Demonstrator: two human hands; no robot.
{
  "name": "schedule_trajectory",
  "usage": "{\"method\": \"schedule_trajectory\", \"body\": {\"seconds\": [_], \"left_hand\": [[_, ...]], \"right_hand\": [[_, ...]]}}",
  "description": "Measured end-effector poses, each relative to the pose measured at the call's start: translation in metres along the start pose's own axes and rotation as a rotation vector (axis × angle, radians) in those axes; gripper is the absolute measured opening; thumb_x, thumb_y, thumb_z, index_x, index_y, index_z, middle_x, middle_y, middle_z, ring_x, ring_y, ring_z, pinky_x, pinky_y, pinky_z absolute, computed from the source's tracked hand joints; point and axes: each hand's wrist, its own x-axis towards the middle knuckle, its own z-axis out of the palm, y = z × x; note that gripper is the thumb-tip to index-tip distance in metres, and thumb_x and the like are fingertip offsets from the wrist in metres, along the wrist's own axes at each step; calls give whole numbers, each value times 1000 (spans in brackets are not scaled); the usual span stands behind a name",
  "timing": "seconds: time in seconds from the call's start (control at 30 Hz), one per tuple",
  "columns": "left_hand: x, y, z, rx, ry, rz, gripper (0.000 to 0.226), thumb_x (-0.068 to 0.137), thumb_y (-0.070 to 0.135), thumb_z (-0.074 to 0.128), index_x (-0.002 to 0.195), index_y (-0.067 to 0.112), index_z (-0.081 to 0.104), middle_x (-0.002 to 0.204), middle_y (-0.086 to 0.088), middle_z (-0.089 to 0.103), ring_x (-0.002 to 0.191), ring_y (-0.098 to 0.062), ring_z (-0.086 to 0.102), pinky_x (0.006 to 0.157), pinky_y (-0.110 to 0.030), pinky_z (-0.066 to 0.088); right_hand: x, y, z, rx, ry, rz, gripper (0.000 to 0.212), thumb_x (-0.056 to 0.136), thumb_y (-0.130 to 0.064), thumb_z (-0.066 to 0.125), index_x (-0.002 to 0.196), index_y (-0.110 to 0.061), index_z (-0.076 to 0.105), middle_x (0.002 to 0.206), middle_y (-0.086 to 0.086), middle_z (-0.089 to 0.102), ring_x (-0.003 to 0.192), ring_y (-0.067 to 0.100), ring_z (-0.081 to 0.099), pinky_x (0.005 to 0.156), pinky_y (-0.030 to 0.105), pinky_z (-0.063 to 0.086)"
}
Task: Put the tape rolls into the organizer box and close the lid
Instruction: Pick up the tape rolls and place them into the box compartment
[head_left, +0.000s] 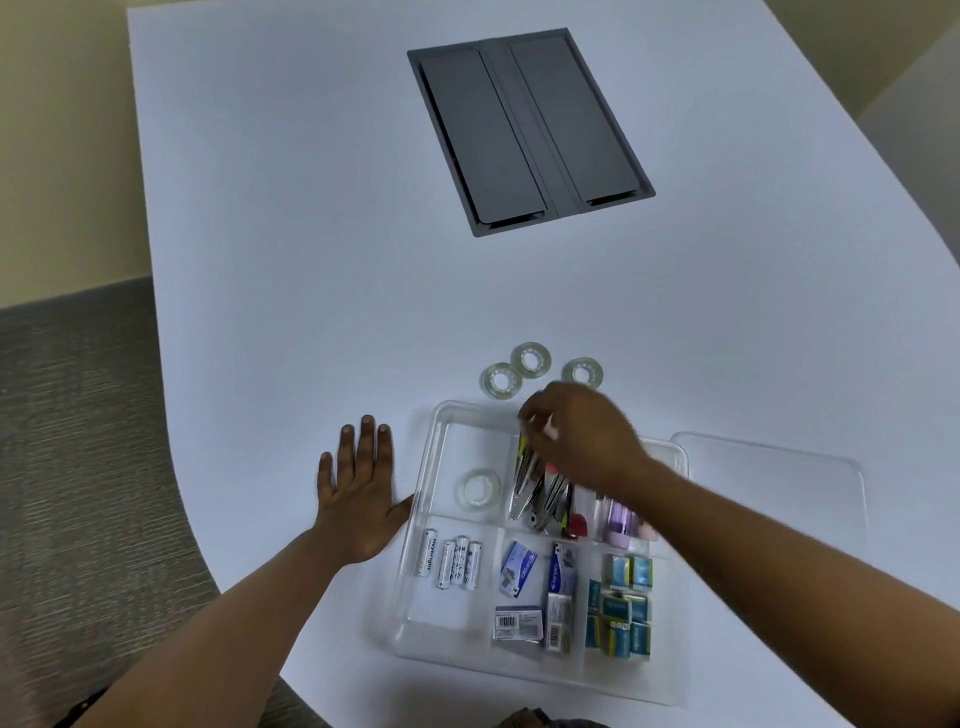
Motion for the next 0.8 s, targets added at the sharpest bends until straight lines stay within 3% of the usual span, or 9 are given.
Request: {"method": "schedule_trajectory", "body": {"seconds": [0.13,0.3,0.5,0.63,0.8], "left_hand": [[-1,2,-2,1,-2,-3,93,89,64,28,135,17,-38,146,1,-46,135,-22,-41,113,-50,-16],[-1,4,-4,-3,-13,-8,93,89,66,26,136,18,-38,145,1,-47,134,-21,-42,112,-49,-17],[-1,3,-3,-8,-8,-9,93,88,67,25,137,18,-38,147,0,-45,135,-21,-42,113,-49,-16],[-1,2,-3,-2,-13,-4,95,76,76,8,137,18,-38,145,2,-47,135,-22,-42,112,-48,-17],[-1,2,-2,-7,16,1,93,89,65,27,136,17,-37,148,-1,-43,135,-22,-41,114,-50,-15]], "right_hand": [[22,50,-16,-20,65,205,32,85,-20,65,117,-17,67,117,8,65,103,28,63,86,38,52],[36,86,-15,-90,4,282,60,80,-16,70,137,-16,52,141,7,52,124,31,53,98,43,48],[45,95,-6,-156,-76,318,68,75,-30,76,138,-24,51,136,4,55,122,30,54,96,41,48],[46,96,-4,-214,-2,300,57,77,-34,74,130,-22,57,120,7,65,109,32,61,90,39,47],[38,70,-14,1,153,275,51,73,-35,76,118,-19,59,107,4,69,95,27,64,82,41,52]]}}
